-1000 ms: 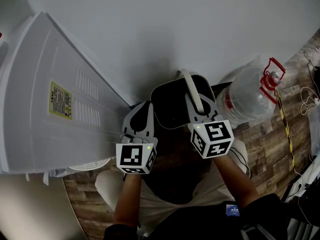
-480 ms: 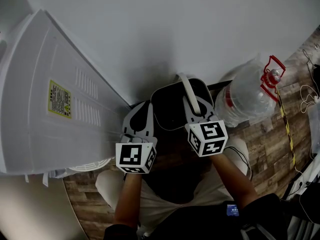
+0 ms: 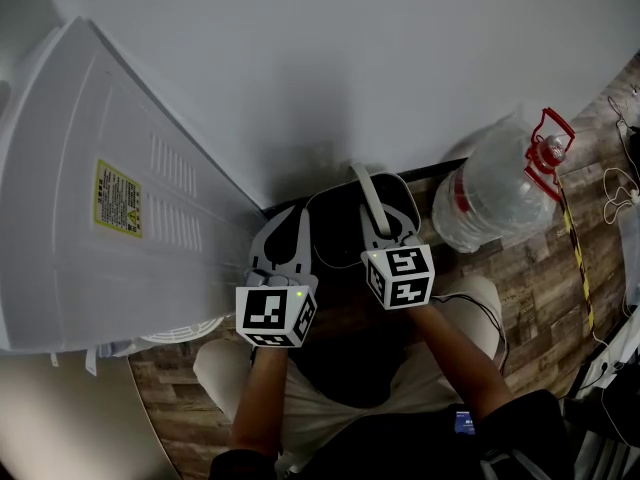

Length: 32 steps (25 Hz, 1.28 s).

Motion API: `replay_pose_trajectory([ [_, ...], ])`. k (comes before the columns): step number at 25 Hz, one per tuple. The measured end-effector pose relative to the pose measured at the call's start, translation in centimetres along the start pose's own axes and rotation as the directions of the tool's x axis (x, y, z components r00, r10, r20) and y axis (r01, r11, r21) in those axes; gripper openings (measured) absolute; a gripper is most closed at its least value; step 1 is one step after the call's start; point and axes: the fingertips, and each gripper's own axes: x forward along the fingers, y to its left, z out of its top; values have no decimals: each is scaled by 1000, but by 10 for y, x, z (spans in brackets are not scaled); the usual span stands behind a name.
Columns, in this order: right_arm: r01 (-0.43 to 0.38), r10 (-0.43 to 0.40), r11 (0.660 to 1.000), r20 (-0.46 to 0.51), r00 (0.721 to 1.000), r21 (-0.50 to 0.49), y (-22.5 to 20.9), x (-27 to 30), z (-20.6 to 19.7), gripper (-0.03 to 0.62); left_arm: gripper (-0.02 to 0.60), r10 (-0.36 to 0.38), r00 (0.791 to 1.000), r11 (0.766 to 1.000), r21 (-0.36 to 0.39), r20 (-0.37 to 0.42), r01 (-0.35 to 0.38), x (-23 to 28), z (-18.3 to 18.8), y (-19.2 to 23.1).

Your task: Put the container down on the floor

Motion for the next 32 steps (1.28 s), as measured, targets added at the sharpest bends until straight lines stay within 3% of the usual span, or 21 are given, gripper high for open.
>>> replay_pose_trajectory([
  [32,22,-20,1000,-94,995,18,-8,29,-85,31,17,-13,999,1000,-13,-42,13,13,-23,-3],
])
